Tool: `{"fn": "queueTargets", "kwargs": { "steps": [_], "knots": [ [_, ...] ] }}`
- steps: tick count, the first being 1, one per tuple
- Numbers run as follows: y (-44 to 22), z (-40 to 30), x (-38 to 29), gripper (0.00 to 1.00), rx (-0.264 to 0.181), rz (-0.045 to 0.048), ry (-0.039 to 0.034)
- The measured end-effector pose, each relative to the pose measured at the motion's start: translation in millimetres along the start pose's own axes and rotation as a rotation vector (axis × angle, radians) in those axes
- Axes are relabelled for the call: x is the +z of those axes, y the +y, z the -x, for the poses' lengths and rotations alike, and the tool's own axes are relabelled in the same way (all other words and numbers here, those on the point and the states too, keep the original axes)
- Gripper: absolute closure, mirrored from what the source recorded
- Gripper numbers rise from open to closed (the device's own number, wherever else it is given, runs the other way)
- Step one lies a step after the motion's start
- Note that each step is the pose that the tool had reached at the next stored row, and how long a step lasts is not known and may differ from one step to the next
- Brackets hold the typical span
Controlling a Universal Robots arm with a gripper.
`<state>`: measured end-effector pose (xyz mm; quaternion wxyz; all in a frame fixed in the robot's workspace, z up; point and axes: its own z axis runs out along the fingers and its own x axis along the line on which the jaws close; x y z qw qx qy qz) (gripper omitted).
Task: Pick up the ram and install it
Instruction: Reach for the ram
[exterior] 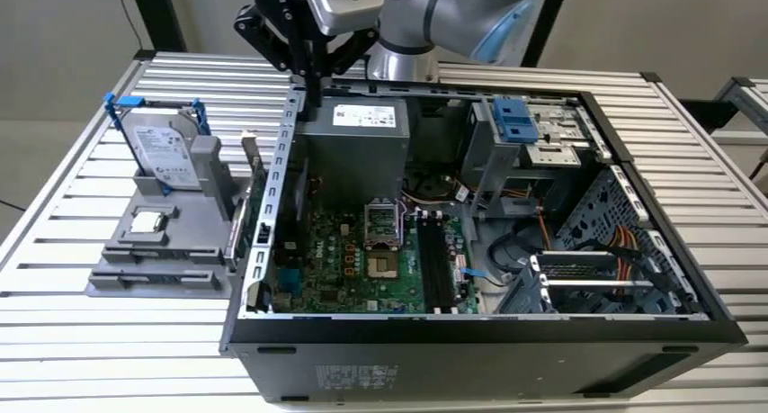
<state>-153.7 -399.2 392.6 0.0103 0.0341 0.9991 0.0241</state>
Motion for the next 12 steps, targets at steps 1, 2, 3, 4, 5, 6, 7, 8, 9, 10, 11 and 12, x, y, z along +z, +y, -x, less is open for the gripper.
{"fn": "queueTargets", "kwargs": {
  "steps": [1, 2, 3, 4, 5, 6, 7, 8, 9, 10, 11, 12],
  "knots": [
    [-0.1, -0.9, -0.1, 1.00, 0.000, -0.0001, 0.0001],
    [-0.3, -1.9, -0.1, 1.00, -0.001, -0.0001, 0.0001],
    [-0.4, -3.0, -0.1, 1.00, -0.001, -0.0001, 0.0001],
    [-0.5, -4.0, -0.1, 1.00, -0.002, 0.0000, 0.0001],
    [-0.6, -5.0, -0.1, 1.00, -0.002, 0.0000, 0.0001],
    [-0.7, -6.1, -0.2, 1.00, -0.002, 0.0000, 0.0002],
    [-0.9, -7.1, -0.2, 1.00, -0.003, 0.0000, 0.0002],
    [-1.0, -8.0, -0.2, 1.00, -0.003, 0.0000, 0.0002],
    [-1.1, -9.1, -0.2, 1.00, -0.004, 0.0001, 0.0001],
    [-1.2, -10.0, -0.2, 1.00, -0.004, 0.0000, 0.0002],
    [-1.2, -10.9, -0.2, 1.00, -0.005, 0.0001, 0.0002],
    [-1.3, -11.8, -0.2, 1.00, -0.005, 0.0001, 0.0002]
  ]
}}
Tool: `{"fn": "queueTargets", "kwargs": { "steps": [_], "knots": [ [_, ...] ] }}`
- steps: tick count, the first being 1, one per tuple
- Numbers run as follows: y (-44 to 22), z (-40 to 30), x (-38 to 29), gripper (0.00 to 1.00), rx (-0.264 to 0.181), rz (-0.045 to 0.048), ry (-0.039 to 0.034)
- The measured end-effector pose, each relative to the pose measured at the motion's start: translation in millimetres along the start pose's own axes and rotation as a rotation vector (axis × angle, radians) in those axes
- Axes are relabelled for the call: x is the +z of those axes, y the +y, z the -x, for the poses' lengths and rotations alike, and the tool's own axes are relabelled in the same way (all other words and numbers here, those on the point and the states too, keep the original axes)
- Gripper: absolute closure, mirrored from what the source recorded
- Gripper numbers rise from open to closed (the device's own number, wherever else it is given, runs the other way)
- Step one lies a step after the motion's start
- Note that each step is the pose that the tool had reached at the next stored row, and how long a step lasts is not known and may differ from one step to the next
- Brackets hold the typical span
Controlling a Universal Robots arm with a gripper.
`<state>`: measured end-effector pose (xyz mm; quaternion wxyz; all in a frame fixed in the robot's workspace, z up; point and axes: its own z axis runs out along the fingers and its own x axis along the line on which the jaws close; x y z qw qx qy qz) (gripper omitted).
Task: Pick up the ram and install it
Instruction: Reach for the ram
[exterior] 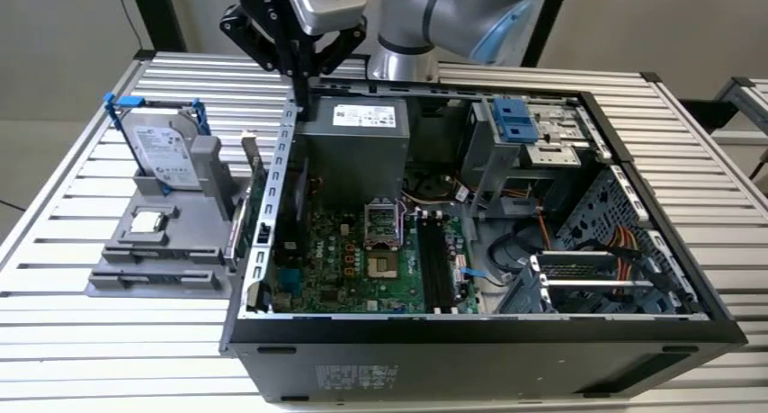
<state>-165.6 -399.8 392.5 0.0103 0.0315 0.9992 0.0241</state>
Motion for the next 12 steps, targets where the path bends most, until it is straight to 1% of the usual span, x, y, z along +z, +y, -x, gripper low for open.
{"fn": "queueTargets", "kwargs": {
  "steps": [12],
  "knots": [
    [-0.8, -10.2, -0.1, 1.00, -0.009, 0.0002, 0.0004]
  ]
}}
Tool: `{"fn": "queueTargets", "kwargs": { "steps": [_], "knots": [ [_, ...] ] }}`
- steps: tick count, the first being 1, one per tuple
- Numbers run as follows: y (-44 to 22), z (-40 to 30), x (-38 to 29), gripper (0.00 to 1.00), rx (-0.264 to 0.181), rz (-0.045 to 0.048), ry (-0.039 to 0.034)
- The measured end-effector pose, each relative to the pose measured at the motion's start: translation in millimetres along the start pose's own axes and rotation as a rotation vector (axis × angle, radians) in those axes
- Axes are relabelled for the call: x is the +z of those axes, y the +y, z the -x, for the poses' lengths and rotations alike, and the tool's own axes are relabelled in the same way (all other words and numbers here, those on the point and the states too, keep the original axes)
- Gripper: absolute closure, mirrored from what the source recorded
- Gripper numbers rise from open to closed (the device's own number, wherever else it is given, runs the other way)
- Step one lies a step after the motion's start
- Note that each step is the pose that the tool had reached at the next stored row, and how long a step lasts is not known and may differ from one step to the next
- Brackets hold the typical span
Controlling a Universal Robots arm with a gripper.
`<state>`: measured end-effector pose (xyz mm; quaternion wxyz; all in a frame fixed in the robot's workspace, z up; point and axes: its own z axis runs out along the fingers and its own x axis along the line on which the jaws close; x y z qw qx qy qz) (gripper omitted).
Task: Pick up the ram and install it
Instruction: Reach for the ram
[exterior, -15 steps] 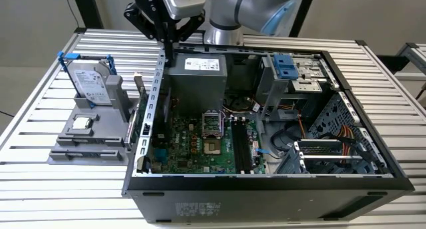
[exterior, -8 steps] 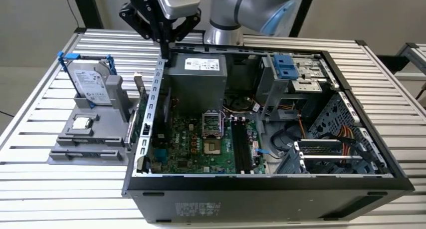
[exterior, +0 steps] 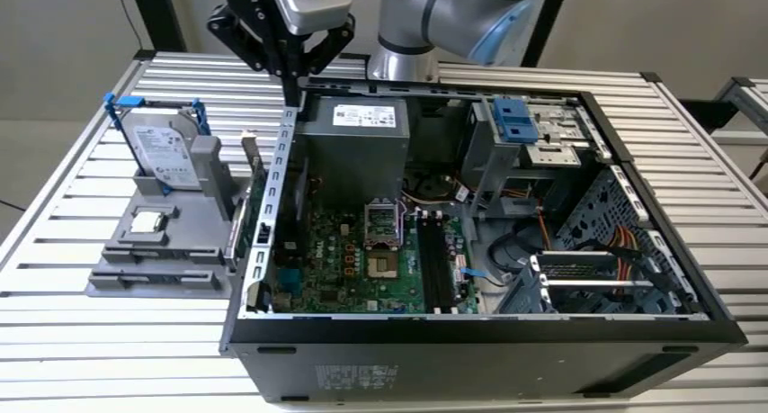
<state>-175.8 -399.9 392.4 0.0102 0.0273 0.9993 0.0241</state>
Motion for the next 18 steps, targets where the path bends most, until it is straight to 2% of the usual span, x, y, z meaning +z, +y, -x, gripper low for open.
{"fn": "queueTargets", "kwargs": {
  "steps": [18],
  "knots": [
    [-0.7, -12.9, 0.0, 1.00, -0.011, 0.0002, 0.0006]
  ]
}}
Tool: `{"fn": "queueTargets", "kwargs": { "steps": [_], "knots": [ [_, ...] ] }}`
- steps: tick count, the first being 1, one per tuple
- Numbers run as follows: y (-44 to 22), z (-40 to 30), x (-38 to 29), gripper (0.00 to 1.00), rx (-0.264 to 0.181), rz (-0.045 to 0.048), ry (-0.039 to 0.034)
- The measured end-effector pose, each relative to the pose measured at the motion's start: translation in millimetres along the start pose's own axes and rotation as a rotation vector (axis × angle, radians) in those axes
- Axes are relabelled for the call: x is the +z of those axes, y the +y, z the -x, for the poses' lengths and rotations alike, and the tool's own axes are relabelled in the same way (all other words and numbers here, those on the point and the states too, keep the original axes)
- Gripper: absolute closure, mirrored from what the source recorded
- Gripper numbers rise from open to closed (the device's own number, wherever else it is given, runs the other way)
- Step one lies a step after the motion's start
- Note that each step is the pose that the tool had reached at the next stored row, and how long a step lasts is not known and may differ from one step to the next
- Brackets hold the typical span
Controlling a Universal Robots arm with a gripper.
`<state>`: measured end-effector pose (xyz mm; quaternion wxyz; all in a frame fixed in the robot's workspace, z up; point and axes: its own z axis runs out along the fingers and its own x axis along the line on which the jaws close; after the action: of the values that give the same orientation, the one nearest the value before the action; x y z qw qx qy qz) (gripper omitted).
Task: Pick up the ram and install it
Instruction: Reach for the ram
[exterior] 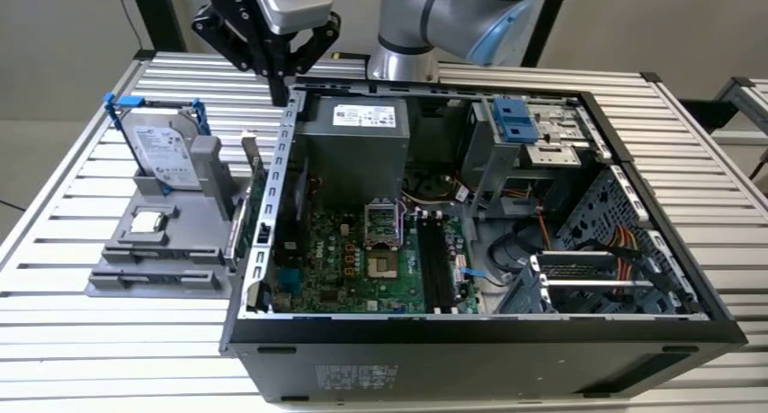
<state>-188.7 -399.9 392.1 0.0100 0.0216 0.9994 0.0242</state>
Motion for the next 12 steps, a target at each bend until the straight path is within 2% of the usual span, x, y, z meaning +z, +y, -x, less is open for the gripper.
{"fn": "queueTargets", "kwargs": {
  "steps": [12],
  "knots": [
    [-0.4, -8.4, 0.2, 1.00, -0.008, 0.0001, 0.0003]
  ]
}}
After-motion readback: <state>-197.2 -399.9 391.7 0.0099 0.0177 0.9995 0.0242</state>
